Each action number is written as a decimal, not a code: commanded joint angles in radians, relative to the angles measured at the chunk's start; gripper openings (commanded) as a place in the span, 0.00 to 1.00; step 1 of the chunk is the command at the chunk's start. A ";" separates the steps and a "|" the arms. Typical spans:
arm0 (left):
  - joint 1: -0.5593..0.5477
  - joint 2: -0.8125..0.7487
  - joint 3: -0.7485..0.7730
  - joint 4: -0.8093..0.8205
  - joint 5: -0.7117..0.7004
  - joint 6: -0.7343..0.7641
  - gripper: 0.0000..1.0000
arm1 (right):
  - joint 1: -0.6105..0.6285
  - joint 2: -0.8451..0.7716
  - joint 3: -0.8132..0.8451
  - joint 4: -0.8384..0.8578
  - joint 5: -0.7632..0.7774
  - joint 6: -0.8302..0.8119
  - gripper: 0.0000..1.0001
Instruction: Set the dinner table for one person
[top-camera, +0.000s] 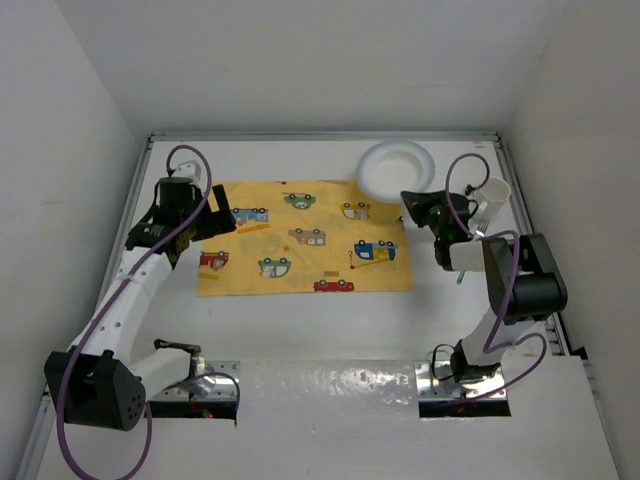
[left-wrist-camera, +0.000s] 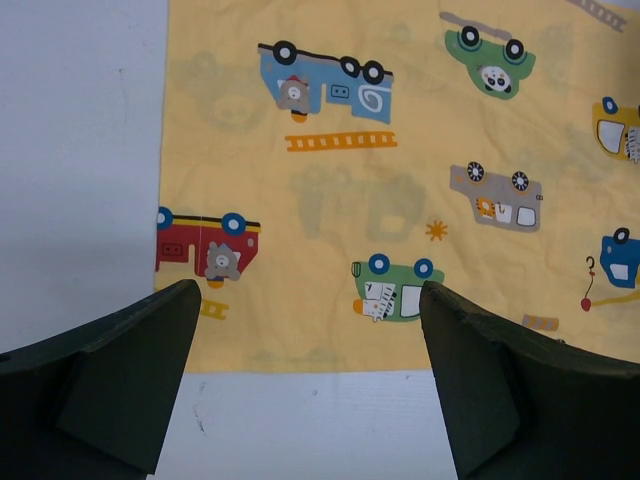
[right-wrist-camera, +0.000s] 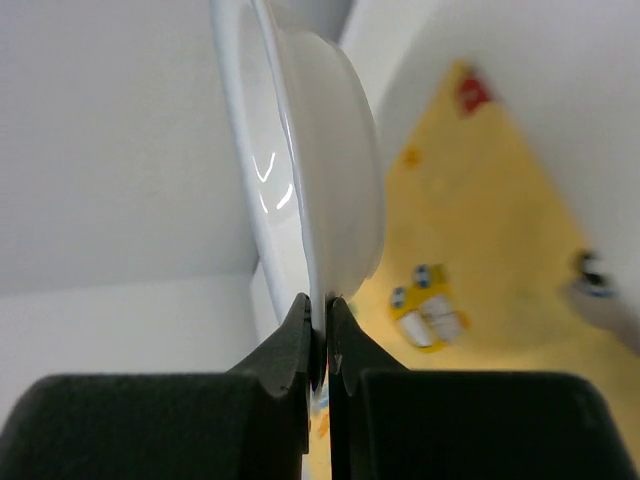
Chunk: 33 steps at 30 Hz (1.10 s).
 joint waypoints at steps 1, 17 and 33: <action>-0.008 -0.019 0.022 0.040 0.007 0.013 0.90 | 0.004 -0.041 0.186 0.164 -0.275 0.000 0.00; -0.008 -0.022 0.039 0.021 -0.001 0.022 0.90 | 0.178 0.205 0.391 0.041 -0.777 0.014 0.00; -0.006 -0.060 0.025 0.001 -0.004 0.029 0.90 | 0.230 0.342 0.377 0.038 -0.774 -0.097 0.00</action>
